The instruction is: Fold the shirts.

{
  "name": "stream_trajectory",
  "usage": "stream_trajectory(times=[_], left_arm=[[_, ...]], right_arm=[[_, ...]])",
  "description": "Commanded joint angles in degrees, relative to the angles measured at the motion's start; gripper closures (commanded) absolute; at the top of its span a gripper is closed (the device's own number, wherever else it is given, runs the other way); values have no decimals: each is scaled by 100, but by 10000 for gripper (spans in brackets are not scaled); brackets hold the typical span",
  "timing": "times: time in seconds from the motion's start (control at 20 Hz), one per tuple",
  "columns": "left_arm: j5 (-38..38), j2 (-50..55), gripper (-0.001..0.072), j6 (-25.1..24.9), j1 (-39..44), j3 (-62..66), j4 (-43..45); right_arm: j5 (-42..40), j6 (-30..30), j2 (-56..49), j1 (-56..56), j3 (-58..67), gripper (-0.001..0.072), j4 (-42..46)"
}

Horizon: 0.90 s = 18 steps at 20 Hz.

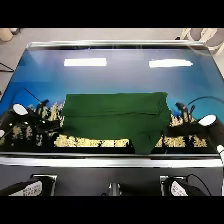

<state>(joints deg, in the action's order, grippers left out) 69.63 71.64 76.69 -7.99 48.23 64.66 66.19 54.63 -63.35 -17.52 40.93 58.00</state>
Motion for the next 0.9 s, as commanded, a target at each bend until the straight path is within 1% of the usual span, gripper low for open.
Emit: stream_trajectory(times=[0.0, 0.1, 0.2, 0.35, 0.45, 0.55, 0.65, 0.7, 0.85], left_arm=[[13, -448, 671, 114, -2, 595, -17], [-125, -304, 671, 155, -2, 1029, -17], [-315, 96, 671, 197, 0, 1491, -20], [-317, 1078, 670, 332, 0, 2400, -22], [-310, 1740, 669, 437, 7, 3084, -26], [-308, 2326, 669, 544, 11, 3720, -26], [-317, 2863, 669, 586, 11, 4297, -28], [-315, 3099, 668, 586, 11, 4533, -98], [-306, 3687, 668, 588, 28, 4833, -723]], right_arm=[[302, -195, 94, 0, 1161, 694, -37], [-50, -184, -225, 0, 1867, 694, -42], [-138, -179, -881, 20, 2509, 694, -164], [-562, -146, -1954, 339, 3348, 694, -240], [-951, 28, -2590, 643, 3814, 693, -249], [-1311, 223, -3097, 793, 4107, 693, -251], [-1451, 439, -3414, 789, 4188, 693, -245], [-1458, 457, -3523, 763, 4186, 692, -199], [-1421, 468, -3731, 787, 4186, 691, -33]])
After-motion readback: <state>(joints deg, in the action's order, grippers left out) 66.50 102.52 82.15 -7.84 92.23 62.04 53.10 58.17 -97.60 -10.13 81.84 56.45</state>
